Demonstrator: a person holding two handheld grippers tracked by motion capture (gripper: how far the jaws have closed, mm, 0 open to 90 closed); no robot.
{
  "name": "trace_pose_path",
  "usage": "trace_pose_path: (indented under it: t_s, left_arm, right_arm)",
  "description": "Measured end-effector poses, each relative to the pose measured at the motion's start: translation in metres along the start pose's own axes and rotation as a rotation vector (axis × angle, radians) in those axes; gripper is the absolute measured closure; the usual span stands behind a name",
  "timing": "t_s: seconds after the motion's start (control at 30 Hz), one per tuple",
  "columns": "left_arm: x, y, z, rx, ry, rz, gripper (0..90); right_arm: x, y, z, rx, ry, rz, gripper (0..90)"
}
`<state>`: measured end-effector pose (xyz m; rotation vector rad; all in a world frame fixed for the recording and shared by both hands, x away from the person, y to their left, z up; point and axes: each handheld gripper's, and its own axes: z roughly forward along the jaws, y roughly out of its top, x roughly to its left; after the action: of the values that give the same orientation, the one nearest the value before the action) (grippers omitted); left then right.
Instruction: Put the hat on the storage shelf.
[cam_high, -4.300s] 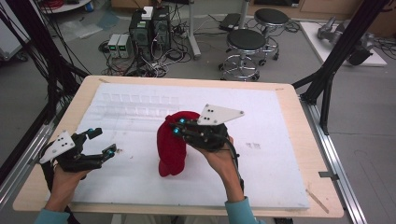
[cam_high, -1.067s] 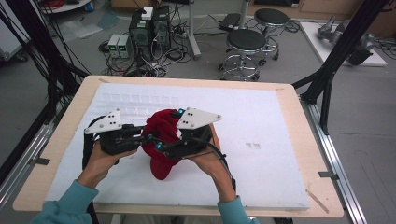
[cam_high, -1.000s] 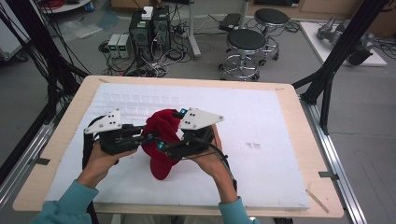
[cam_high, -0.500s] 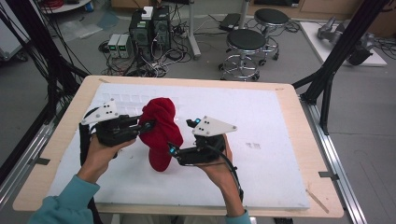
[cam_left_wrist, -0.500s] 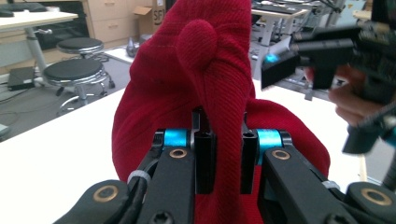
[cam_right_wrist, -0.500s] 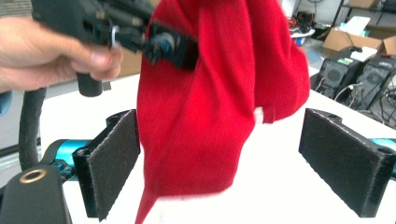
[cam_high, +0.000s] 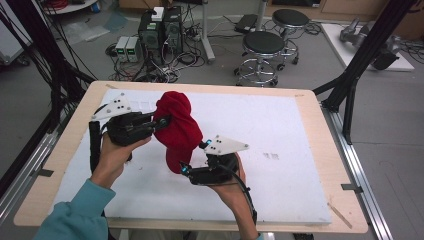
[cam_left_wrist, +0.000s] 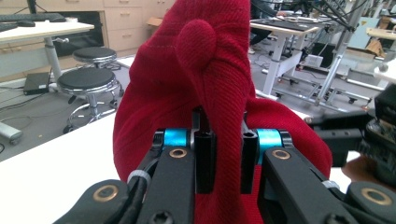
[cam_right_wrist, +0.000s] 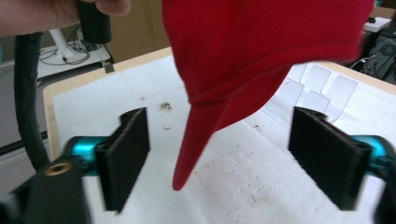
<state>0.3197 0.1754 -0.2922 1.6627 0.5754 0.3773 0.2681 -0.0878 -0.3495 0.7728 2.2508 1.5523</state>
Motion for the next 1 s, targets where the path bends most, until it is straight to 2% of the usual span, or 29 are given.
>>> trace_pose_path:
  t_s: [0.1,0.47,0.67,0.73,0.77,0.83,1.0]
  left_arm:
    - [-0.002,0.004,0.003,-0.006,0.009,0.005,82.1]
    - [-0.005,0.008,0.008,-0.002,0.003,0.014,82.1]
    - [-0.007,0.007,0.011,-0.004,0.002,0.020,82.0]
    - [-0.007,0.006,0.012,-0.004,0.001,0.017,82.0]
    - [-0.007,0.006,0.012,-0.003,-0.001,0.017,82.0]
    - [-0.007,0.004,0.013,0.001,-0.001,0.021,82.0]
    - [-0.005,0.002,0.014,0.004,-0.008,0.011,81.8]
  right_arm:
    - [0.002,-0.002,0.003,-0.001,-0.011,0.009,25.4]
    - [-0.006,-0.014,0.006,-0.001,-0.035,0.103,44.9]
    - [-0.009,-0.019,0.010,-0.005,-0.014,0.134,56.3]
    - [-0.010,-0.020,0.011,-0.011,-0.002,0.134,63.3]
    - [-0.010,-0.020,0.011,-0.013,0.019,0.148,70.8]
    - [-0.010,-0.020,0.011,-0.024,0.038,0.158,79.9]
    - [-0.011,-0.020,0.012,-0.019,0.085,0.174,84.4]
